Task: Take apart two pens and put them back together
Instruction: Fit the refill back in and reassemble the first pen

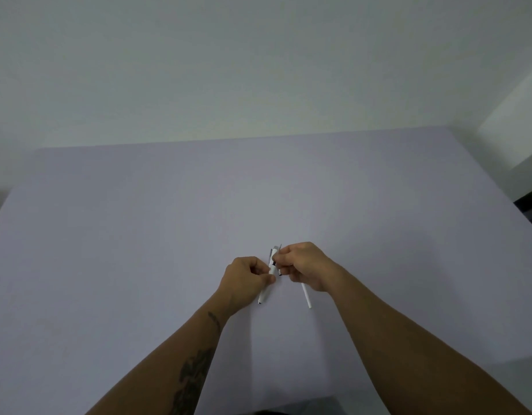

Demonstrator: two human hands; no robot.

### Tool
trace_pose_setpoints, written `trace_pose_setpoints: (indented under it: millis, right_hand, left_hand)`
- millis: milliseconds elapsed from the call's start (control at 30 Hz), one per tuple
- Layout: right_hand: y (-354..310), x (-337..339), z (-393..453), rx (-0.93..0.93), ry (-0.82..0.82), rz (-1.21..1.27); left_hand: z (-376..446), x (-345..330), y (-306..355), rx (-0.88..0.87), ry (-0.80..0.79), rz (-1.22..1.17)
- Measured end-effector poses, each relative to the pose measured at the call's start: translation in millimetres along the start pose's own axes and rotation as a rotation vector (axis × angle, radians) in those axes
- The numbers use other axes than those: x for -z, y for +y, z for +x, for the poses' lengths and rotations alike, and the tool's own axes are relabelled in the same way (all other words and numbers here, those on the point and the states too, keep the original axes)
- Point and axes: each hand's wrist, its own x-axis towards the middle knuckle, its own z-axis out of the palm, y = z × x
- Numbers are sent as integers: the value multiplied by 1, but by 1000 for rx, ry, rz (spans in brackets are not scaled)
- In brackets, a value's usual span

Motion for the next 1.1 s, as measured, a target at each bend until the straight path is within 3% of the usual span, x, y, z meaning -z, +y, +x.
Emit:
trace_pose_setpoints:
  millis: [333,733,1100]
  right_hand:
    - [-6,43,8,93,221,72]
    - [38,62,28,75,284,-772]
    - [43,54,29,112,374,-882]
  left_hand:
    - [11,-16,-1,33,10,102]
    - [11,-30,-16,141,78,241]
    - [10,-30,-22,152,131,100]
